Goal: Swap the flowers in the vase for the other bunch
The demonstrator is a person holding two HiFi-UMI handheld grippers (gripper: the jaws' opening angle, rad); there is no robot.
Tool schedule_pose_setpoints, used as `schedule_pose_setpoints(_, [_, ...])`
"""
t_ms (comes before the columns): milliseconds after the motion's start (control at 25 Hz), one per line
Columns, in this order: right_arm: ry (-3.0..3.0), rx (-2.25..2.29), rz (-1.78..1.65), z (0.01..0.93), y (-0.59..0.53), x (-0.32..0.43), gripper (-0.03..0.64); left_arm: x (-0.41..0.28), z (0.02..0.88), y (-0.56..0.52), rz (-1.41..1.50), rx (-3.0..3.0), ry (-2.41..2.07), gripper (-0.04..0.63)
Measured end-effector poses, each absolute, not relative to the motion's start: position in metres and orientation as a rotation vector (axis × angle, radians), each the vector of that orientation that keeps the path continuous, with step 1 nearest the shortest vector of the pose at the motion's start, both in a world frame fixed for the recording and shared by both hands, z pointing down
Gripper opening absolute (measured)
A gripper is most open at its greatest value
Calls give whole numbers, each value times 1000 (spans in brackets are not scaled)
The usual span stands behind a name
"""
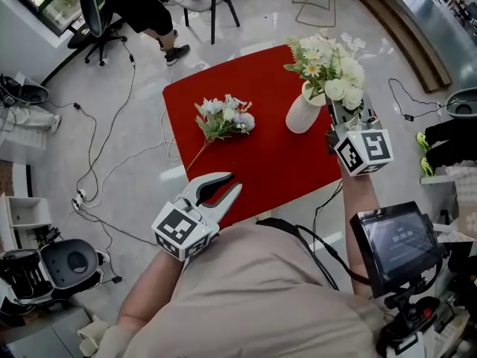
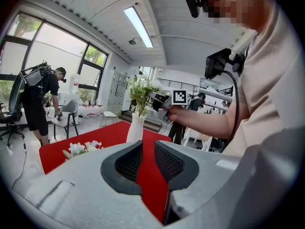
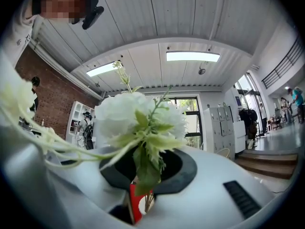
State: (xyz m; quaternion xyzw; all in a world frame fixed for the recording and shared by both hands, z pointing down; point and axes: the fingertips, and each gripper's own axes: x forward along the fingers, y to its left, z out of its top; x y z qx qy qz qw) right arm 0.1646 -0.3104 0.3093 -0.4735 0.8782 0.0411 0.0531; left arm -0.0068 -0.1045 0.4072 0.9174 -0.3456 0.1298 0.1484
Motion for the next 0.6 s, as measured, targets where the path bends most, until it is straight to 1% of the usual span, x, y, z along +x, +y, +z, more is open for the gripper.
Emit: schedule_pose_setpoints(600, [2550,-1443,257,230,-282,183,71,-12,400,-95,363,2680,-922,61])
